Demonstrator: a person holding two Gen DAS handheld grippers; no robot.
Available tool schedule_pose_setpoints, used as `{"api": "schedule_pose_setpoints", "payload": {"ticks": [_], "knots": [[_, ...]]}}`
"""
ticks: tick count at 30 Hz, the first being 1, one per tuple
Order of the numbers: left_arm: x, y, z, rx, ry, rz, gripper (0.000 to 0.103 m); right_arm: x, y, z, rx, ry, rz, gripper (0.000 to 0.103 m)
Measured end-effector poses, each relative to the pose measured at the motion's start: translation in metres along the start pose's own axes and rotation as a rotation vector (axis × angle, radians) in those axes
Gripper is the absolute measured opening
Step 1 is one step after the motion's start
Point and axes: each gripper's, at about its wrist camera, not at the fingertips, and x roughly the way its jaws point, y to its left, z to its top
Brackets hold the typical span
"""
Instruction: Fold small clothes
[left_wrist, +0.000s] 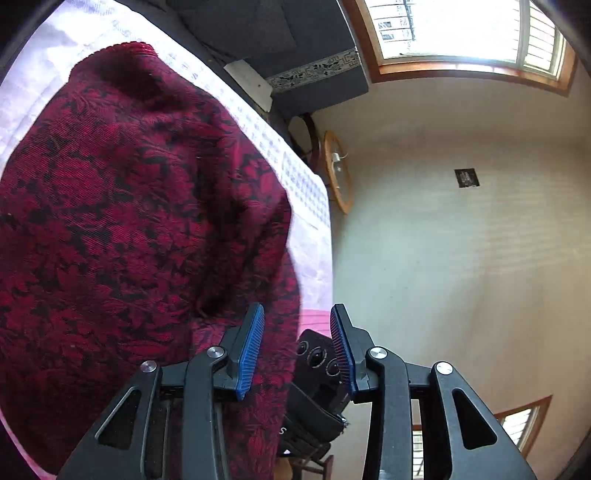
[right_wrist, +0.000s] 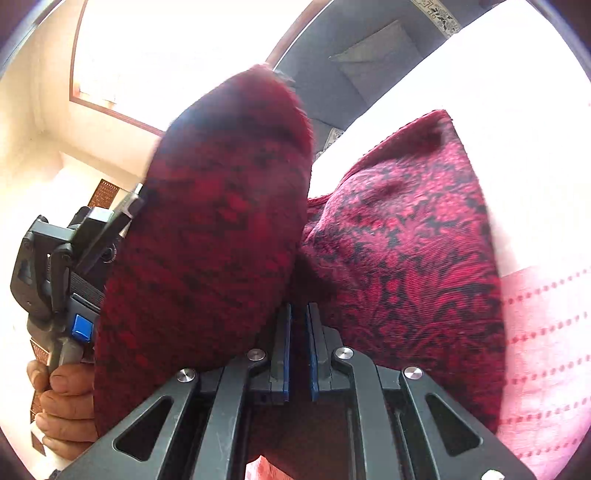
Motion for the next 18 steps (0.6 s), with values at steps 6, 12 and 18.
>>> {"api": "schedule_pose_setpoints", "payload": {"ticks": [6, 12, 18], "knots": [[-0.036, -0.044, -0.018, 0.314, -0.099, 0.027, 0.050, -0.032, -0.020, 0.000, 0.049, -0.021, 0.071, 0.014], [-0.069, -0.010, -0.061, 0.549, -0.227, 0.268, 0.060, -0.058, -0.047, 0.006, 0.172, -0.081, 0.203, 0.064], [-0.027, 0.046, -0.096, 0.550, -0.170, 0.204, 0.060, -0.045, -0.024, 0.017, 0.094, -0.019, 0.079, 0.069]]}}
